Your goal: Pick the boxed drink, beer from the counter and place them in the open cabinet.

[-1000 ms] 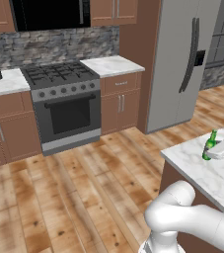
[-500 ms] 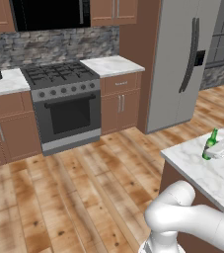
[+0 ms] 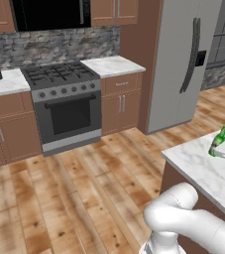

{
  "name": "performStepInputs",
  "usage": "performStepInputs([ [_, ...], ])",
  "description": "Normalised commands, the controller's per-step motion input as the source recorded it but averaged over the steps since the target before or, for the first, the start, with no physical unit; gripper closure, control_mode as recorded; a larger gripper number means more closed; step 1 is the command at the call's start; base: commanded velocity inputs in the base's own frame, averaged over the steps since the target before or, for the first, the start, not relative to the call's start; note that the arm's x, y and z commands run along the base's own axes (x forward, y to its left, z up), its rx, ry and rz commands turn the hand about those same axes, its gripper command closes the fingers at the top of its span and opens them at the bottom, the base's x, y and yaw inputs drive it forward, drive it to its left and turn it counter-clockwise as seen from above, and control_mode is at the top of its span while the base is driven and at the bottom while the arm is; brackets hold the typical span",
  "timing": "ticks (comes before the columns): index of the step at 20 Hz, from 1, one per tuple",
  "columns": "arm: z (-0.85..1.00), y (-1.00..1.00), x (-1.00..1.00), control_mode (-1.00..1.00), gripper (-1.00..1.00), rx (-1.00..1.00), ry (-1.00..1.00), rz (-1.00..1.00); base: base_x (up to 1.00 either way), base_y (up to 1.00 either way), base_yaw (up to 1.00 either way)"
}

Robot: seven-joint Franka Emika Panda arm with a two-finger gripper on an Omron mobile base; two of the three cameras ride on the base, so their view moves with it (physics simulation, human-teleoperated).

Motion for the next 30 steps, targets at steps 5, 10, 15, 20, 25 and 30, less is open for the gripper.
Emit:
performStepInputs([
  [5,1.00,0.04,-0.81,-1.00,1.00,-0.04,-0.27,0.03,0.00,0.00,0.00],
  [10,0.91,0.36,-0.99,-1.00,1.00,-0.10,-0.07,0.11,0.00,0.00,0.00],
  [15,0.71,0.71,-1.00,-1.00,1.00,-0.18,0.02,0.14,0.00,0.00,0.00],
  [20,0.66,0.81,-0.98,-1.00,1.00,-0.19,0.06,0.13,0.00,0.00,0.00],
  [25,0.37,0.88,-0.91,-1.00,1.00,-0.15,0.09,0.13,0.00,0.00,0.00],
  [30,0.18,0.89,-0.75,-1.00,1.00,-0.10,0.12,0.18,0.00,0.00,0.00],
])
